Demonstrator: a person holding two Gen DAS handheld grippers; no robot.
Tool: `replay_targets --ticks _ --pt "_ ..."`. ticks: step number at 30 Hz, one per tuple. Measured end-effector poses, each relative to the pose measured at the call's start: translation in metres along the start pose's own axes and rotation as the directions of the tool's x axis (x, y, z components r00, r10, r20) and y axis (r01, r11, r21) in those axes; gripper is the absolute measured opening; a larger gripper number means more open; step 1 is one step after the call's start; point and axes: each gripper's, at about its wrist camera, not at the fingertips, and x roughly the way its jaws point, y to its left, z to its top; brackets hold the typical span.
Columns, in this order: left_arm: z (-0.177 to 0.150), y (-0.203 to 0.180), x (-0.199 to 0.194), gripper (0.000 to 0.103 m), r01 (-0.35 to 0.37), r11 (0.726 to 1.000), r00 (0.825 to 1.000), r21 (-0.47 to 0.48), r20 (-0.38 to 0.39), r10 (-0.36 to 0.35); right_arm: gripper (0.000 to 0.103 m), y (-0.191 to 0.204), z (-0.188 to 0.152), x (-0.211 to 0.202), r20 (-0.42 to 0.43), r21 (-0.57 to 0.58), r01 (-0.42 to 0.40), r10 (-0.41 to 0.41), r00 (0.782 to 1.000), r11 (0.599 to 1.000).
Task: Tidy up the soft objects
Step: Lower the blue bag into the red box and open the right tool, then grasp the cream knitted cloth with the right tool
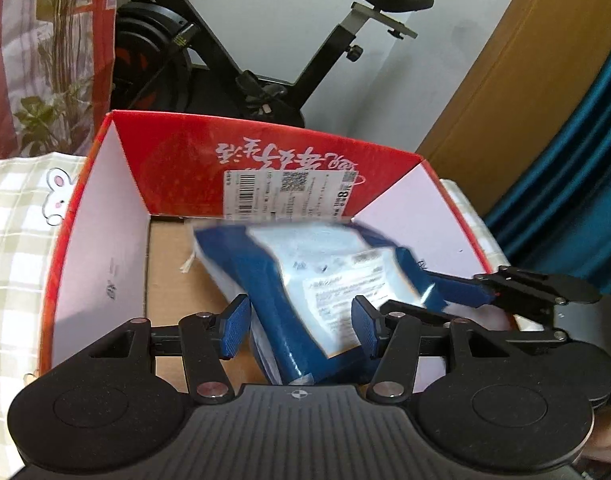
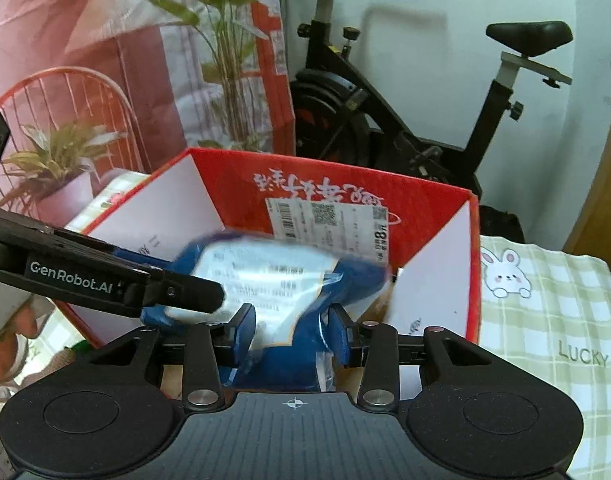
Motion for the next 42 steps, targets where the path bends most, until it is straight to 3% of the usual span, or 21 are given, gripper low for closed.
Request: replay_targets --ticks 5,11,17,23,31,36,42 --pt "-0.001 -0.001 -0.021 0.059 -0.024 1.000 1.000 0.013 0.019 0.024 0.040 0.005 -0.002 -0.014 0.009 0.003 0.010 -0.010 1.000 1.000" --pt "-0.012 -0.005 -0.065 0.059 -0.055 0.997 0.994 0.054 0.095 0.049 0.040 0.016 -0.010 -0.046 0.063 0.007 0.008 -0.009 0.998 1.000" --pt "-0.039 -0.002 -0.107 0.059 -0.084 0.995 0.987 0.051 0.143 0.076 0.040 0.029 -0.028 -0.083 0.139 0.052 -0.013 0.005 0.990 0.999" --pt "-0.074 -0.003 -0.123 0.059 -0.134 0.989 0.980 0.064 0.159 0.123 0.040 0.043 -0.062 -0.106 0.185 0.100 -0.039 0.020 0.982 0.994" --pt "-0.106 0.010 -0.104 0.059 -0.176 0.984 0.979 -0.013 0.103 0.177 0.040 0.038 -0.115 -0.095 0.100 0.162 -0.001 -0.016 0.995 0.987" --pt "-0.120 0.019 -0.097 0.059 -0.168 0.984 0.980 -0.062 0.098 0.173 0.040 0.028 -0.141 -0.088 0.059 0.217 0.032 -0.046 0.997 0.976" --pt "-0.136 0.019 -0.089 0.043 -0.146 0.988 0.985 -0.056 0.086 0.150 0.044 0.022 -0.161 -0.081 0.028 0.267 0.021 -0.029 0.999 0.963"
